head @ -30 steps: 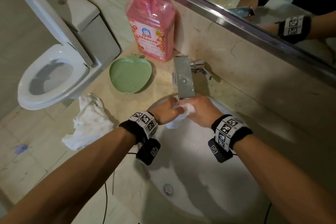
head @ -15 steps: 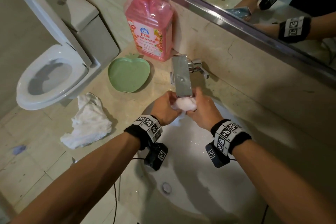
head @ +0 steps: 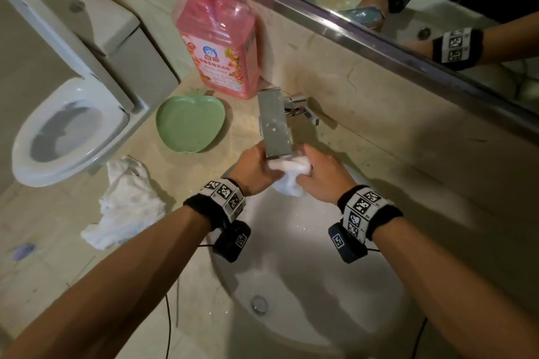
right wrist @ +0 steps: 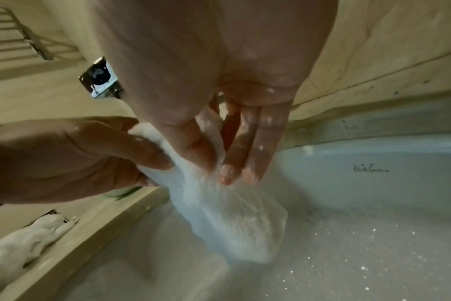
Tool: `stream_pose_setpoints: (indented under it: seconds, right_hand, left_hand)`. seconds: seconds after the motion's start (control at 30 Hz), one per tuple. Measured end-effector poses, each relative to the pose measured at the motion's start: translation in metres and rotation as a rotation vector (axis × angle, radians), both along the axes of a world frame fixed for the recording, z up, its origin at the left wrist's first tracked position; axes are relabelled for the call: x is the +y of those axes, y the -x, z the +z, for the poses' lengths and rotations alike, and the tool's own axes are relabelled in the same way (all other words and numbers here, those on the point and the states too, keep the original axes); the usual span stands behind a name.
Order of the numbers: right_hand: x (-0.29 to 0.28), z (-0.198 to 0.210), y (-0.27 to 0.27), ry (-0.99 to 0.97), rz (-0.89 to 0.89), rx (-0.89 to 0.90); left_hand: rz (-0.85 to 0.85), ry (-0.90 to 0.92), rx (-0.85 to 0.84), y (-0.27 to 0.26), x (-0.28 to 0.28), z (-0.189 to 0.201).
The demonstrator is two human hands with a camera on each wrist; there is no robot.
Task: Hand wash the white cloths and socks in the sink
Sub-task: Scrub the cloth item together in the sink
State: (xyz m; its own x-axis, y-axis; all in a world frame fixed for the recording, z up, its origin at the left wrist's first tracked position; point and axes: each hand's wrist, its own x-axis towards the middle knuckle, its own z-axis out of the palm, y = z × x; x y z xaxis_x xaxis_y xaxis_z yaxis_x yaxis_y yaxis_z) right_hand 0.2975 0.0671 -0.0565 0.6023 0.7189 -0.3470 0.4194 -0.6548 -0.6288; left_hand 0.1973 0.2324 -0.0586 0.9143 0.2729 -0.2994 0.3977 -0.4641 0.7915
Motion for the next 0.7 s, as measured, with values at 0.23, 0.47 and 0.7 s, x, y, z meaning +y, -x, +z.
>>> stream_pose_setpoints:
  seconds: [0.23, 0.47, 0.7]
  right_hand:
    - [0.019, -0.006, 0.008, -0.075, -0.009, 0.147]
    - [0.046, -0.014, 0.026, -0.244, -0.12, 0.343]
    - [0.046, -0.011, 0.022, -0.217, -0.228, 0.345]
  left_hand:
    - [0.044, -0.084, -0.022, 0.028, 0.028, 0.009]
    - [0.178, -0.054, -0.024, 0.054, 0.053, 0.007]
    - [0.13, -0.238, 0.129, 0.06, 0.057, -0.001]
